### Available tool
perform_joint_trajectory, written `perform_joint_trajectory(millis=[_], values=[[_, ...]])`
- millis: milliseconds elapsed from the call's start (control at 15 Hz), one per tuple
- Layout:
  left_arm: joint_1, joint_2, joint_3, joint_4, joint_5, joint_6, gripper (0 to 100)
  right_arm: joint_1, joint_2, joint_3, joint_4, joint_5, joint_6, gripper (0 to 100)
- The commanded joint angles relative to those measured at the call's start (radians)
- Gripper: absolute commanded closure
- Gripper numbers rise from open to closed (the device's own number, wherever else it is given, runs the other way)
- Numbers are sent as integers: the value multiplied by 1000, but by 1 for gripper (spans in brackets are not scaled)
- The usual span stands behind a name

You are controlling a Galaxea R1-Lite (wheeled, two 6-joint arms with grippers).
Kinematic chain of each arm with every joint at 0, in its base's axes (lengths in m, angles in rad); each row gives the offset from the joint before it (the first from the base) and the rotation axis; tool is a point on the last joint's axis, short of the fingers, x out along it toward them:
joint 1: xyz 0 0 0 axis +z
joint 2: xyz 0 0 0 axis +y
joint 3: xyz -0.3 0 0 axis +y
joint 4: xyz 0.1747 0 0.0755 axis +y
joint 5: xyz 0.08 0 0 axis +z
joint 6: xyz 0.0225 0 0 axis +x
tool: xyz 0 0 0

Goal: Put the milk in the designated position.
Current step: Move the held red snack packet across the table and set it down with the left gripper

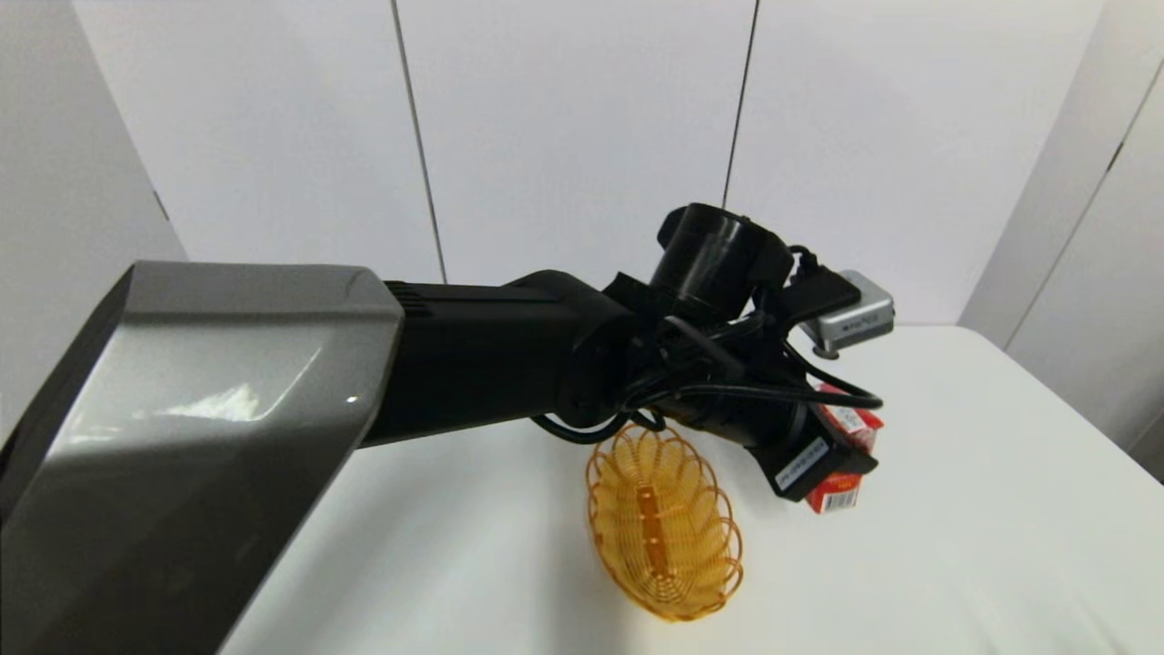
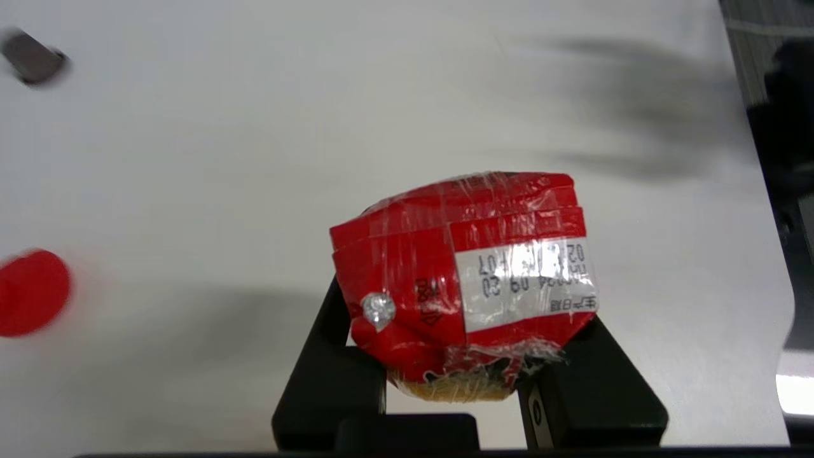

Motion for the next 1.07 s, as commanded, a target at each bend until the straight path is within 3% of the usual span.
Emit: perform_joint_trajectory(millis=[67, 533, 1067], values=[[-6, 76, -38, 84, 42, 28, 100, 0, 1, 0, 0, 0, 1, 0], [-7, 129, -42, -26, 48, 19, 100, 0, 1, 0, 0, 0, 1, 0], [-13, 125, -42, -31, 51, 4, 100, 0, 1, 0, 0, 0, 1, 0]])
